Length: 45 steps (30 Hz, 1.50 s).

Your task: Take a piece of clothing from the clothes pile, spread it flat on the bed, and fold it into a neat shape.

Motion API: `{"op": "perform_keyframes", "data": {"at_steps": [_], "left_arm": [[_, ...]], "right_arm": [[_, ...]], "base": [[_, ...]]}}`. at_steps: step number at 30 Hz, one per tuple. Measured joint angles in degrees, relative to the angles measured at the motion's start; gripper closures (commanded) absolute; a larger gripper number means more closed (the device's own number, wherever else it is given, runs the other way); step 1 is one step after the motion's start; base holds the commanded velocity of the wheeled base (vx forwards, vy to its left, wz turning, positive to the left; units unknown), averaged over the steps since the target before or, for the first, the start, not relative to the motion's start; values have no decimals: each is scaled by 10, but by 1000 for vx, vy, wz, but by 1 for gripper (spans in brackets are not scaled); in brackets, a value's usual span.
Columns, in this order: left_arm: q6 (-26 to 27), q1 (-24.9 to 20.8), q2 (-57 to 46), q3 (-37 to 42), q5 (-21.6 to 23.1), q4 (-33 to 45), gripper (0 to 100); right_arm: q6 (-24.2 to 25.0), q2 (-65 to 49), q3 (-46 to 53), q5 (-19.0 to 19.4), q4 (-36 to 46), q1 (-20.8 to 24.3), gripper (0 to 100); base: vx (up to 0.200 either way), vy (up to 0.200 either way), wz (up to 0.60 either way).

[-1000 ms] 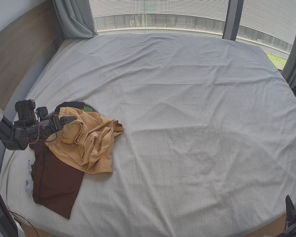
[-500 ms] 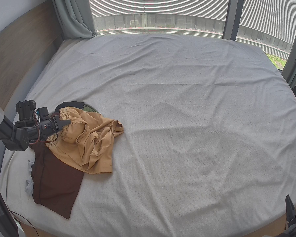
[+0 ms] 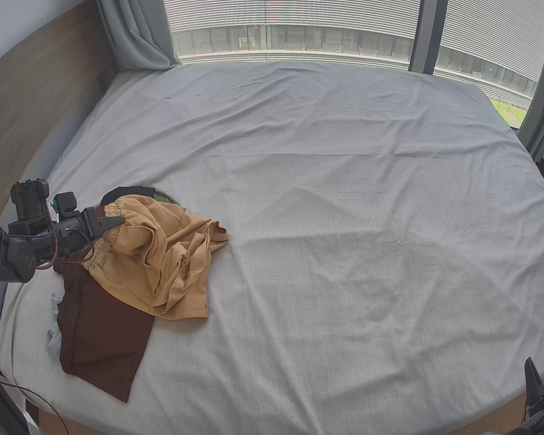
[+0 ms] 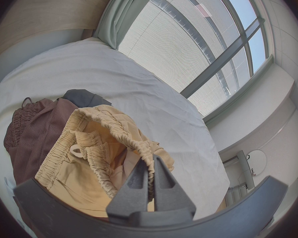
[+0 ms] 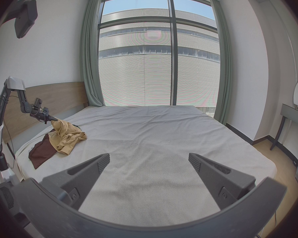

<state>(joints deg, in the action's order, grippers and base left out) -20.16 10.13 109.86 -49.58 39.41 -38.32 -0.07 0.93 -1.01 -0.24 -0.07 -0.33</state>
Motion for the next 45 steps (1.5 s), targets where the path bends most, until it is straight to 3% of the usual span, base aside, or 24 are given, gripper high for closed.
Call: {"op": "perform_keyframes", "data": {"at_steps": [23,45], "left_arm": [[-1,-1,-129,112,33,-52,100],[-9,-39,-201,134,10,-49,100]], "right_arm": [[0,0,0,0,0,0,0],[0,0,0,0,0,0,0]], "base": [[0,0,0],[0,0,0]]}}
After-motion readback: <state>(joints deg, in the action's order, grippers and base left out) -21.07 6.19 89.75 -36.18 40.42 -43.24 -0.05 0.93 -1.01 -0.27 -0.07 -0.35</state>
